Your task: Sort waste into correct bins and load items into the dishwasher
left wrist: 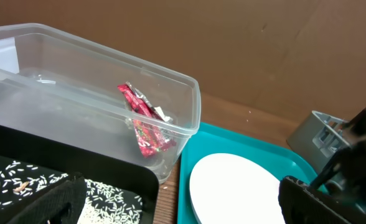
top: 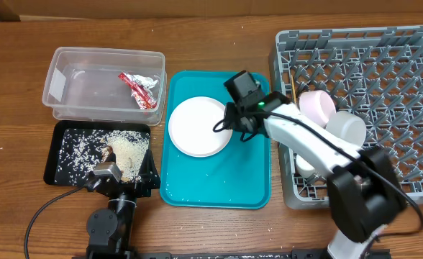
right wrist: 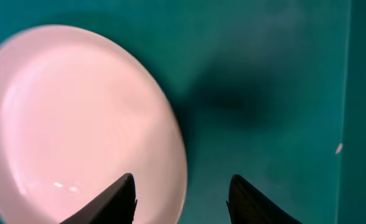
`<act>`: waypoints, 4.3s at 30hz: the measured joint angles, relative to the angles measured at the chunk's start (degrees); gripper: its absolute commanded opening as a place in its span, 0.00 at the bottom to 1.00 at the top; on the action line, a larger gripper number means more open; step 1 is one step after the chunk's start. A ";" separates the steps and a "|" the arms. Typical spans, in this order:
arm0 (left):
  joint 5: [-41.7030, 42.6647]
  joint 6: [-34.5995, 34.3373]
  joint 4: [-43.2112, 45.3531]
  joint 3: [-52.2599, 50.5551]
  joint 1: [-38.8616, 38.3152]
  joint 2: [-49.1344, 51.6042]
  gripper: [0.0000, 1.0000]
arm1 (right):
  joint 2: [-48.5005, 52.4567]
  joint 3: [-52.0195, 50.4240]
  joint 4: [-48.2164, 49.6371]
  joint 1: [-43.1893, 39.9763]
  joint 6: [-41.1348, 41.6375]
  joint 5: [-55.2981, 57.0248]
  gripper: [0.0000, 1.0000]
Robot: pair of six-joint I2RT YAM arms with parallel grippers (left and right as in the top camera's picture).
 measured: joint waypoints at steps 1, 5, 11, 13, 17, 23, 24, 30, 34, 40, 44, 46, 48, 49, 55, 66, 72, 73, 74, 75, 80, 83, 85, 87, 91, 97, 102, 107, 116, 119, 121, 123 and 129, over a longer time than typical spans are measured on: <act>-0.02 0.00 -0.02 0.00 0.00 0.00 1.00 | 1.18 -0.15 0.24 0.00 0.48 -0.26 0.46; 0.00 0.00 -0.02 0.00 0.00 0.00 1.00 | 4.33 -0.28 0.90 -0.02 1.81 -0.85 0.16; -0.02 0.00 -0.02 0.00 0.00 0.00 1.00 | 5.60 -0.28 0.72 -0.02 2.47 -2.80 0.07; -0.02 0.00 -0.02 0.00 0.00 0.00 1.00 | 5.60 -0.28 0.28 -0.04 2.54 -3.32 0.11; 0.00 0.00 -0.02 0.00 0.00 0.00 1.00 | 5.62 -0.28 0.00 -0.22 2.51 -4.17 0.07; -0.02 0.00 -0.02 0.00 0.00 0.00 1.00 | 5.62 -0.28 0.15 -0.26 2.78 -5.01 0.04; -0.02 0.00 -0.02 0.00 0.00 0.00 1.00 | 5.62 -0.28 0.00 -0.28 2.75 -5.18 0.04; -0.02 0.00 -0.02 0.00 0.00 0.00 1.00 | 4.04 -0.28 -4.59 -1.62 2.47 -3.43 0.04; -0.02 0.00 -0.02 0.00 0.00 0.00 1.00 | -4.48 -0.26 -8.57 -4.00 -0.13 3.63 0.04; 0.00 0.00 -0.02 0.00 0.00 -0.02 1.00 | -26.88 0.98 -13.00 -4.61 -4.39 24.46 0.04; -0.02 0.00 -0.02 -0.02 0.00 -0.02 1.00 | -36.89 1.90 -16.92 -5.49 -5.38 42.69 0.04; 0.00 0.00 -0.02 0.00 0.00 -0.02 1.00 | -38.32 1.99 -19.45 -7.13 -5.60 51.19 0.04; -0.02 -0.02 -0.02 -0.02 0.00 -0.02 1.00 | -37.90 1.95 -20.76 -9.05 -5.81 56.98 0.04; 0.00 0.00 -0.02 -0.02 0.00 -0.02 1.00 | -37.35 1.77 -20.85 -10.27 -5.84 59.78 0.04; 0.00 0.00 0.00 -0.02 0.00 -0.02 1.00 | -33.86 0.81 -20.06 -17.20 -6.64 70.77 0.04; 0.00 0.00 0.00 -0.02 0.00 -0.02 1.00 | -21.94 -0.66 -18.45 -22.34 -11.04 75.65 0.04; 0.00 0.00 -0.02 -0.02 0.00 -0.02 1.00 | -17.86 -1.11 -13.25 -23.63 -15.19 76.83 0.04; 0.00 0.00 0.00 -0.02 0.00 -0.02 1.00 | -17.09 -1.53 -11.72 -24.09 -16.48 76.89 0.04; -0.02 0.00 -0.02 -0.02 0.00 -0.02 1.00 | -16.50 -1.88 -10.71 -24.28 -17.68 76.98 0.04; -0.02 0.00 0.00 -0.02 0.00 -0.02 1.00 | -16.04 -2.19 -9.92 -24.52 -18.71 77.13 0.04; -0.02 0.00 -0.02 -0.02 0.00 -0.02 1.00 | -12.35 -2.97 -4.83 -24.94 -26.27 77.77 0.04; 0.00 0.00 0.00 -0.02 0.00 -0.02 1.00 | -11.08 -3.02 -4.09 -24.96 -28.65 77.90 0.07; 0.00 0.00 -0.02 -0.02 0.00 -0.02 1.00 | -10.38 -3.02 -3.98 -24.96 -29.62 77.88 0.11; -0.02 0.00 0.00 -0.02 0.00 -0.02 1.00 | -10.01 -3.02 -4.07 -24.96 -30.25 77.37 0.16; 0.00 0.00 -0.02 -0.02 0.00 -0.02 1.00 | -9.99 -3.06 -4.04 -24.96 -30.93 76.24 0.19; 0.00 0.00 -0.02 -0.02 0.00 -0.02 1.00 | -9.99 -3.06 -2.47 -22.47 -30.93 73.92 0.19; -0.02 0.00 -0.02 -0.02 0.00 -0.02 1.00 | -9.99 -3.06 -1.90 -18.10 -30.93 73.77 0.18; 0.00 0.00 -0.02 -0.02 0.00 -0.02 1.00 | -10.88 -3.06 -1.01 -11.08 -30.69 74.66 0.23; 0.00 0.00 -0.02 -0.02 0.00 -0.02 1.00 | -32.70 -2.78 -6.45 7.72 -26.45 64.13 0.83; -0.02 0.00 -0.02 -0.02 0.00 -0.02 1.00 | -43.45 -2.21 -9.07 14.64 -25.94 51.91 1.00; 0.00 0.00 0.00 -0.02 0.00 -0.02 1.00 | -49.64 -1.90 -10.05 17.31 -25.86 42.97 1.00; 0.00 0.00 0.00 -0.02 0.00 -0.02 1.00 | -54.82 -1.81 -11.17 18.53 -25.57 34.29 1.00; 0.00 0.00 0.00 -0.04 0.00 -0.02 1.00 | -63.76 -1.81 -14.27 18.97 -25.14 17.86 1.00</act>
